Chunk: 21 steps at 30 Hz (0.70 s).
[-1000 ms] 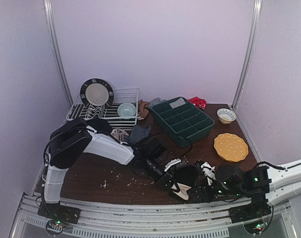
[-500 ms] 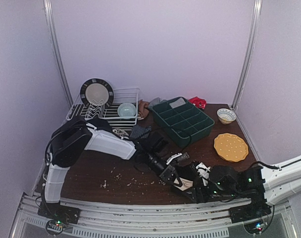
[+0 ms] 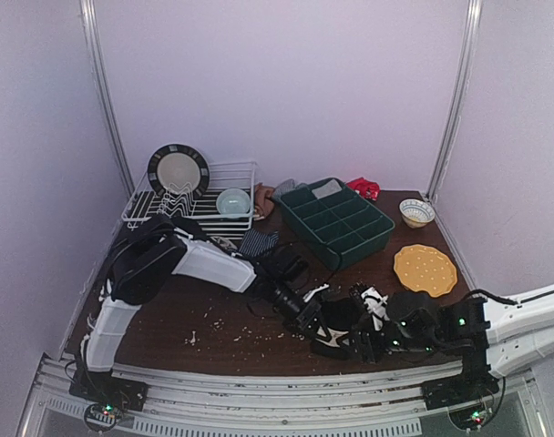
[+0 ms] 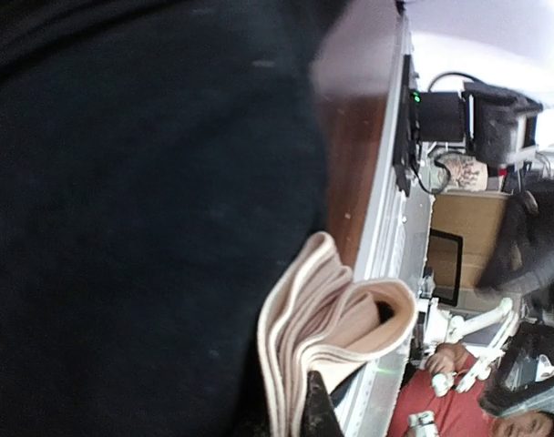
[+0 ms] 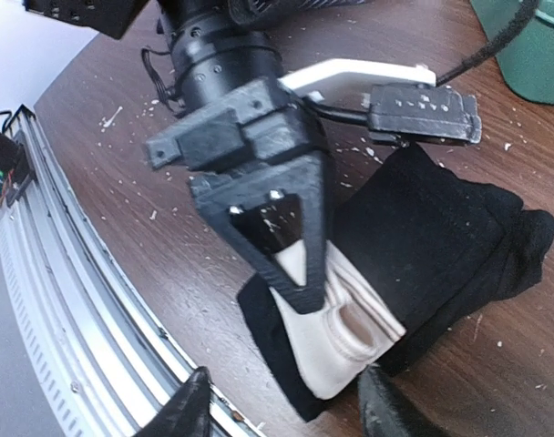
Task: Roll the underwear
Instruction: Roll the underwear at the center of the board.
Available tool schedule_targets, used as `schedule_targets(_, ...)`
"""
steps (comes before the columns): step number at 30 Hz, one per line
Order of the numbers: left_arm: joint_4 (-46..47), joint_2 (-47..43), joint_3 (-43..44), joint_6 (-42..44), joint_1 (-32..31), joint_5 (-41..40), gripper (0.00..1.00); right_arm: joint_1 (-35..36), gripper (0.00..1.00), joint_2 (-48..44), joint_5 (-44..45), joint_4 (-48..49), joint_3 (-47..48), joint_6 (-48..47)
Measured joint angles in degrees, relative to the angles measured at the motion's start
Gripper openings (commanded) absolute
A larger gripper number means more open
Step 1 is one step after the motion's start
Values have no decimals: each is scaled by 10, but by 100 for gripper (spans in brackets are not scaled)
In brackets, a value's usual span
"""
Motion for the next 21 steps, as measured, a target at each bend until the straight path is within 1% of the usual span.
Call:
schedule_targets(5,-19,14,20,-17,9,6,0,4,37,45,-12,-20,52,-33)
schedule_targets(8,-31,20,32,-22,10,6,0,5,36,83,-15,-23,76,-47)
schedule_targets(10,-38,24,38,-25,11,8,0,5,41,114,-14,-24,88,-57)
schedule_targets(12,-42,28,42,-29,12,10,0,5,50,143,-14,-30,96,-64)
schedule_targets(14,-46,31,45,-31,14,13,0,4,55,168,-12,-40,103,-72)
schedule_targets(18,-56,33,51,-31,14,14,0,1,61,201,-11,-52,106,-84)
schedule_targets(21,-65,35,56,-30,15,14,0,0,63,218,-12,-57,114,-92)
